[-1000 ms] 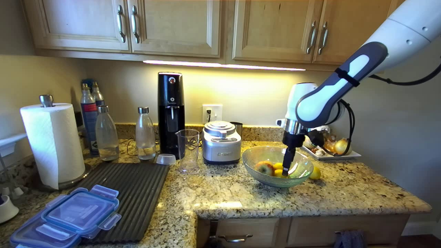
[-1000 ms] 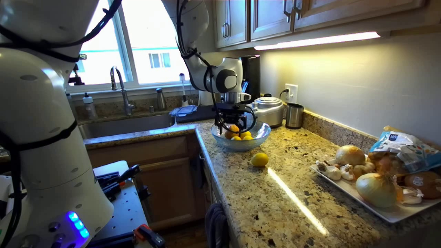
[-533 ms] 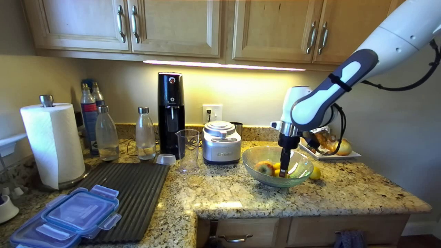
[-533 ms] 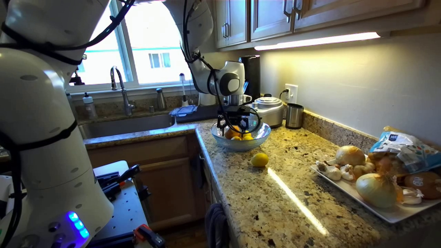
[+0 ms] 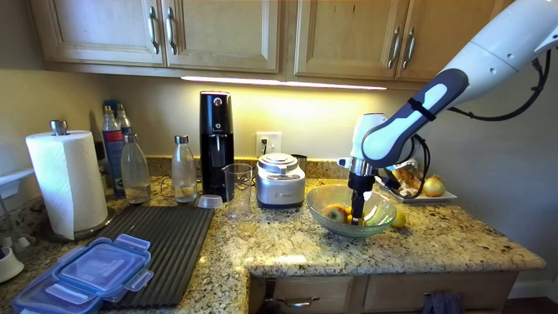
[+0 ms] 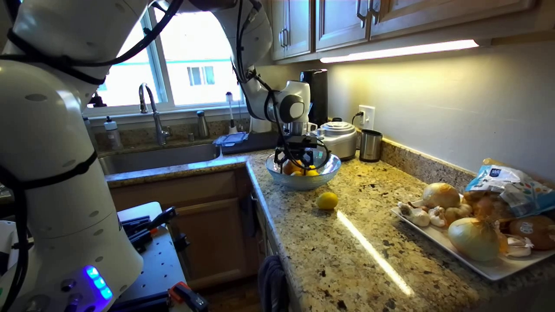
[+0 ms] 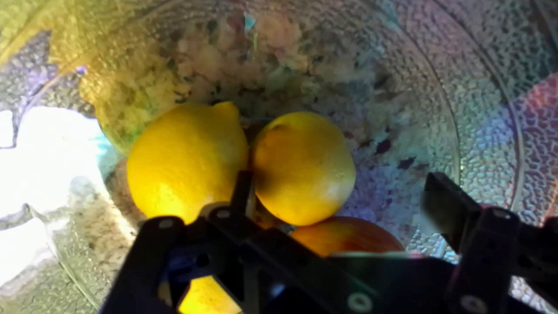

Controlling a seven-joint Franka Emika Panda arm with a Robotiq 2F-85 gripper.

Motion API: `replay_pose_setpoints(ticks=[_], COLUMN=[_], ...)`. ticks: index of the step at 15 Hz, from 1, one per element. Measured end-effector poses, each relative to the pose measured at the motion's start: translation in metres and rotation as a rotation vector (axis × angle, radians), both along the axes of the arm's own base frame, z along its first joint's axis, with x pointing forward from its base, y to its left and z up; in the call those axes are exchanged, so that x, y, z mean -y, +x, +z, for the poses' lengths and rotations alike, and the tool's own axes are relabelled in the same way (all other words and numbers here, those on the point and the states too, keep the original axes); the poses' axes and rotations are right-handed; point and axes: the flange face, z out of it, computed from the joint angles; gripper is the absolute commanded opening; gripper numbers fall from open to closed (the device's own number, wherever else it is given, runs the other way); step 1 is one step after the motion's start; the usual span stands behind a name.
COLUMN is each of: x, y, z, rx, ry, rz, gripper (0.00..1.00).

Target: Remove the lemons from the bowl

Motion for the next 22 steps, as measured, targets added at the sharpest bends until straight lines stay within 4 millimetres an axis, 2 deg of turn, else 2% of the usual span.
replay_pose_setpoints(ticks=[5,6,8,9,12,15,18,22], x=[0.003,0.006,0.008,0.008,0.01,0.01,0.011,0.016], y=[0.006,0.008,0.008,0.008,0.009,0.008,0.007,0.006], z=[0.001,0.001,-0.001,-0.001,-0.001,0.0,0.005,0.036], rx=[0.002,0.004,0.002,0.002,0.002,0.001,0.002,0.028], ry=[0.002,0.003,0.003,0.003,0.004,0.005,0.007,0.0], rz=[0.007,0.005,0.003,0.002,-0.002,-0.012,-0.033,-0.1], gripper=[0.63,0.64,0.52,0.38,0.23,0.17,0.17,0.17])
